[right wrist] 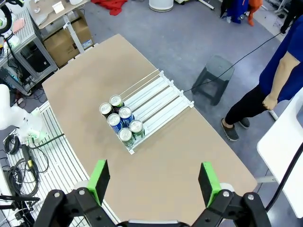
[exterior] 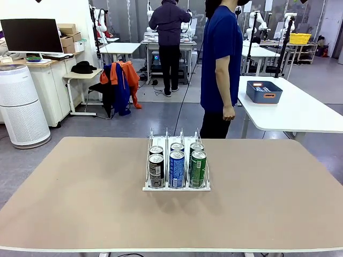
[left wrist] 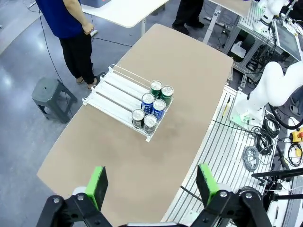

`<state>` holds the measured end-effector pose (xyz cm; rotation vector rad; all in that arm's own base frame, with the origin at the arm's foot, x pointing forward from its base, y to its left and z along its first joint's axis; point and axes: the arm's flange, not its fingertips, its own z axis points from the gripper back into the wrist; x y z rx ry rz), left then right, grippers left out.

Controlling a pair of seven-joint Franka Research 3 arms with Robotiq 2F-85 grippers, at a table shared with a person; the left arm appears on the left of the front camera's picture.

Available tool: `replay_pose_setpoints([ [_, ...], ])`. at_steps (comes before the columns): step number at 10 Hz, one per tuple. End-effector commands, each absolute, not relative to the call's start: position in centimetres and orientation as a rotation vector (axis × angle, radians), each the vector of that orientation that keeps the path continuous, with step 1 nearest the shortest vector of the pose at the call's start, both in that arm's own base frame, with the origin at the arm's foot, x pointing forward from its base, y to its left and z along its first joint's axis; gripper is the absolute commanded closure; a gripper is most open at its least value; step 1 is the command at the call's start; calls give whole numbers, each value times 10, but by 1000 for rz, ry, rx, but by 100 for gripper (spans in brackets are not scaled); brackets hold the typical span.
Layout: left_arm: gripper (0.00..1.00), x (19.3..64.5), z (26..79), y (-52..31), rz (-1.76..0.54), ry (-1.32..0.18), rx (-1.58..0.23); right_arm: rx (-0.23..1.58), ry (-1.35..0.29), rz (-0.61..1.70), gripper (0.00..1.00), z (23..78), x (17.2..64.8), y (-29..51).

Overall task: Fill the beverage cans into the dispenser.
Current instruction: Pick up the Sprite handed by the human.

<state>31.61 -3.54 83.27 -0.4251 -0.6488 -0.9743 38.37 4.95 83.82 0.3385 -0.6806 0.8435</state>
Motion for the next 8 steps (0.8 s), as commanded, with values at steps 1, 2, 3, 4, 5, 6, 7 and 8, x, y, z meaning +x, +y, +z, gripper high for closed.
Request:
replay_pose_setpoints([
  [1,0,319,830,-34,-966,-648,-412,348,-665,830,0,835,388,53],
  [2,0,319,830,-34,-966,-648,-412,348,-665,830,0,835,388,53],
  [3,0,319,830,-34,-966,-648,-412,348,-665,830,0,835,388,53],
  [4,0,319,830,-34,-966,-648,-412,348,-665,830,0,835,388,53],
  [5,0,319,830,-34,-966,-648,-412,348,-665,830,0,835,388,53],
  [6,0,319,830,-34,-966,-648,-412,348,-665,830,0,835,388,53],
  [7,0,319,830,-34,-966,-648,-412,348,-665,830,0,835,388,53],
  [8,0,319,830,-34,-966,-648,-412,348,-665,830,0,835,388,53],
])
